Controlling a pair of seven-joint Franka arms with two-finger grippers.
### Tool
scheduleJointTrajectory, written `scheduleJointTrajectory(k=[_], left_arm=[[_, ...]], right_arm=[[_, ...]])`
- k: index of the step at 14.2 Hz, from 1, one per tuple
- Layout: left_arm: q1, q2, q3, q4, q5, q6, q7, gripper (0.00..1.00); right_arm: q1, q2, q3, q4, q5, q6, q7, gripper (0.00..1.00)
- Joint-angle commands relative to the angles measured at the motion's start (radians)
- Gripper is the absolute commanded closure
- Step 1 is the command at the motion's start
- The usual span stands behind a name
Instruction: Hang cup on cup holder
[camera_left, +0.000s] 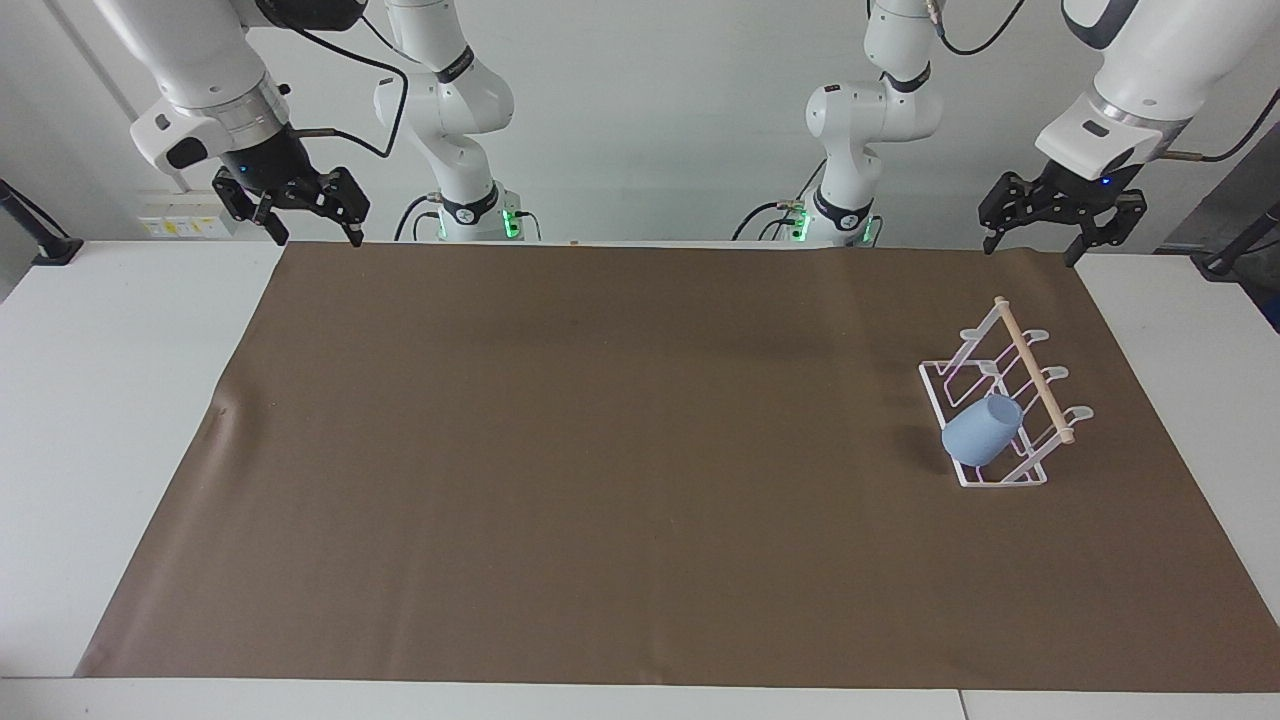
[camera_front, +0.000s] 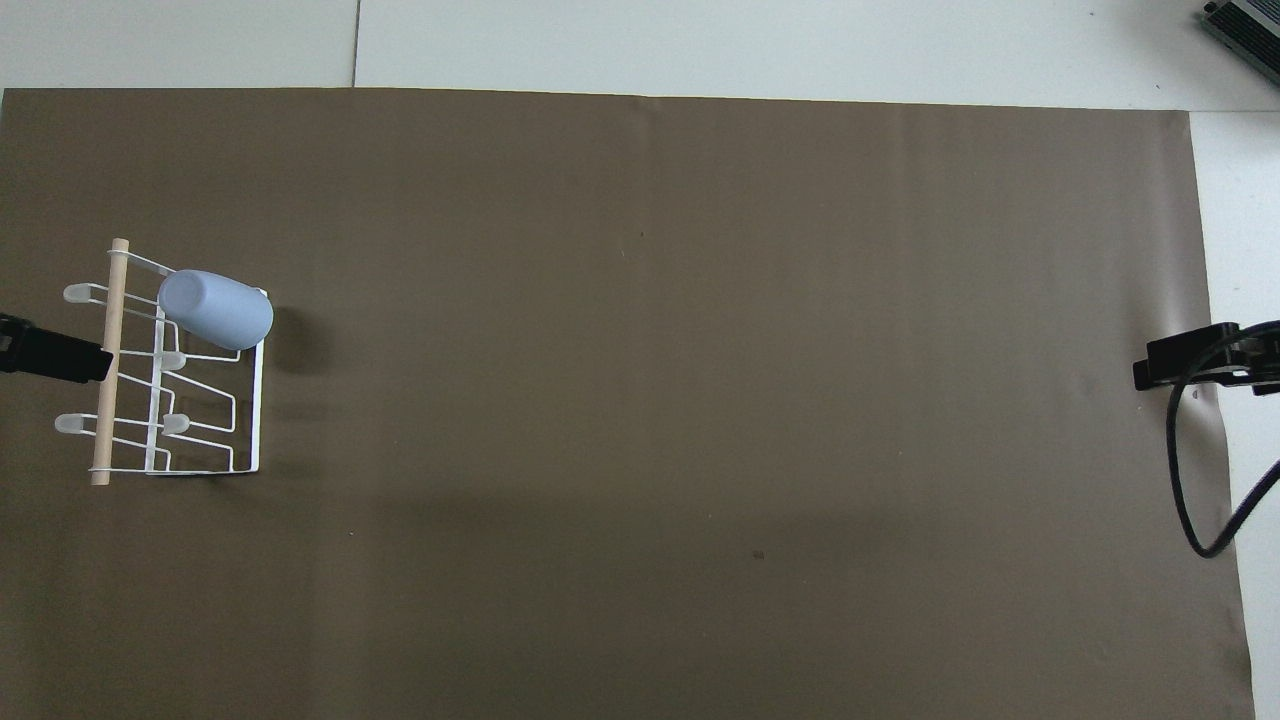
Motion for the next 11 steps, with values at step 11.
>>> scheduleJointTrajectory(k=[11], left_arm=[[0.006, 0.050, -0.022, 0.174, -0.002, -0.130, -0.022, 0.00]], right_arm=[[-0.010, -0.038, 0.007, -0.054, -0.022, 0.028, -0.010, 0.00]])
